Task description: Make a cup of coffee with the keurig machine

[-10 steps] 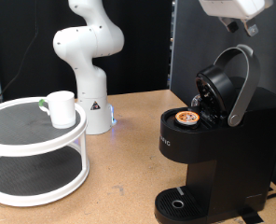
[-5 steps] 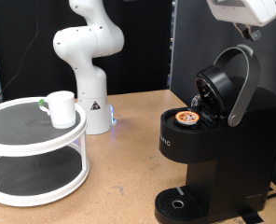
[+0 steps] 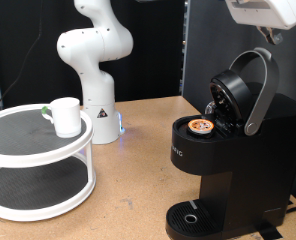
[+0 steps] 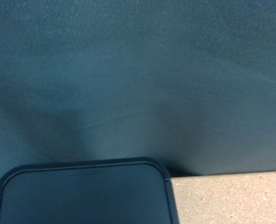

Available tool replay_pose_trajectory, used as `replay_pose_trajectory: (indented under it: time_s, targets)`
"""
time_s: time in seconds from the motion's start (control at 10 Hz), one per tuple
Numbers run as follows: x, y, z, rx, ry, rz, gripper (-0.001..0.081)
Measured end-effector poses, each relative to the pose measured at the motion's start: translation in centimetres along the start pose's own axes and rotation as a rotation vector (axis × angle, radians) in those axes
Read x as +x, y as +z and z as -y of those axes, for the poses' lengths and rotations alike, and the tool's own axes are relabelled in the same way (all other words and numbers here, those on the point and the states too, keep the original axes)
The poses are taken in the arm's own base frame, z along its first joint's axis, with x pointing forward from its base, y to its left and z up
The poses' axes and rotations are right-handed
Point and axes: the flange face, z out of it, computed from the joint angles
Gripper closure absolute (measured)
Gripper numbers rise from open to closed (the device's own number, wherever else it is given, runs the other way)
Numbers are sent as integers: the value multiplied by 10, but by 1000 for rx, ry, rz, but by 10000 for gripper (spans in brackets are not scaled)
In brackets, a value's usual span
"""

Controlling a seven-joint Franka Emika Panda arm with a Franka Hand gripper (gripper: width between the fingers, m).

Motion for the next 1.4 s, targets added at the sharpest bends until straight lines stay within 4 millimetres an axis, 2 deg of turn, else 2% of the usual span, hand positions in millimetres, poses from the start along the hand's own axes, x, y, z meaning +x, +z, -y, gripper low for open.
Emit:
replay_pose_trajectory:
  time_s: [0.4, 0.6, 1.0, 1.2, 1.4]
  targets:
    - [-12, 16, -5, -3, -8, 42, 805]
    - [-14, 14, -10, 13, -16, 22, 805]
    - [-27, -14, -32, 43, -14, -50, 805]
    - [-36, -31, -44, 54, -13, -50, 805]
    - [-49, -37, -56, 46, -13, -1, 805]
